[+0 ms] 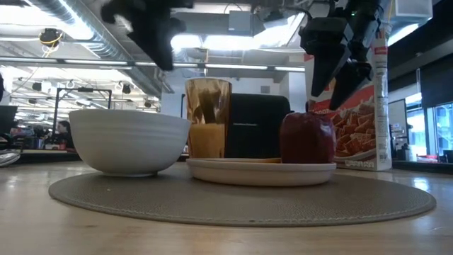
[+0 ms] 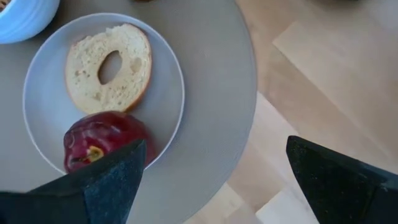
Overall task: Arrange a breakfast setting
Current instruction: Adjust the white bowl on the gray table mat
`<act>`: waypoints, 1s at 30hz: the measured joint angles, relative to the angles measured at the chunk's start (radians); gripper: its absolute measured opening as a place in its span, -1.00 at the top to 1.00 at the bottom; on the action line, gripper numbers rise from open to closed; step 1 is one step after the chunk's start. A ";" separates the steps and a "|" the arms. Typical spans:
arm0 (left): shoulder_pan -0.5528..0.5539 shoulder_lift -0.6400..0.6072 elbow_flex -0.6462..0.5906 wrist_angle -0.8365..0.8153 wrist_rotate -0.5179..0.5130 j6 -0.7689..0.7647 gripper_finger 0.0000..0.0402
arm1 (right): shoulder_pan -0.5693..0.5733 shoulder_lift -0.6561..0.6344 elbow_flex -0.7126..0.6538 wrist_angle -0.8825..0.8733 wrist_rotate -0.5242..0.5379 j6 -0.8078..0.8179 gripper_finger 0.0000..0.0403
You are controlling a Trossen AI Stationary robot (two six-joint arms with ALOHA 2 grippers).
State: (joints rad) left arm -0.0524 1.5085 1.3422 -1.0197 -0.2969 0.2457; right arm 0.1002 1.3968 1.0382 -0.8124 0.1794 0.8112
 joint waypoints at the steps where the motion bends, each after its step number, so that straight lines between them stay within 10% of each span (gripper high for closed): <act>1: -0.009 -0.014 0.000 -0.027 0.001 -0.072 0.56 | 0.008 0.000 0.000 -0.001 -0.001 0.009 -0.88; 13: -0.039 -0.083 -0.308 -0.050 0.060 -0.726 0.67 | 0.046 -0.022 0.044 0.000 0.123 0.015 -0.88; 30: -0.069 -0.085 -0.416 0.111 0.108 -0.875 0.73 | 0.044 -0.083 0.138 -0.083 0.226 -0.007 -0.88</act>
State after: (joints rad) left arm -0.1219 1.4237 0.9261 -0.9085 -0.1887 -0.6296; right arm 0.1440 1.3140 1.1766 -0.8958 0.4058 0.8040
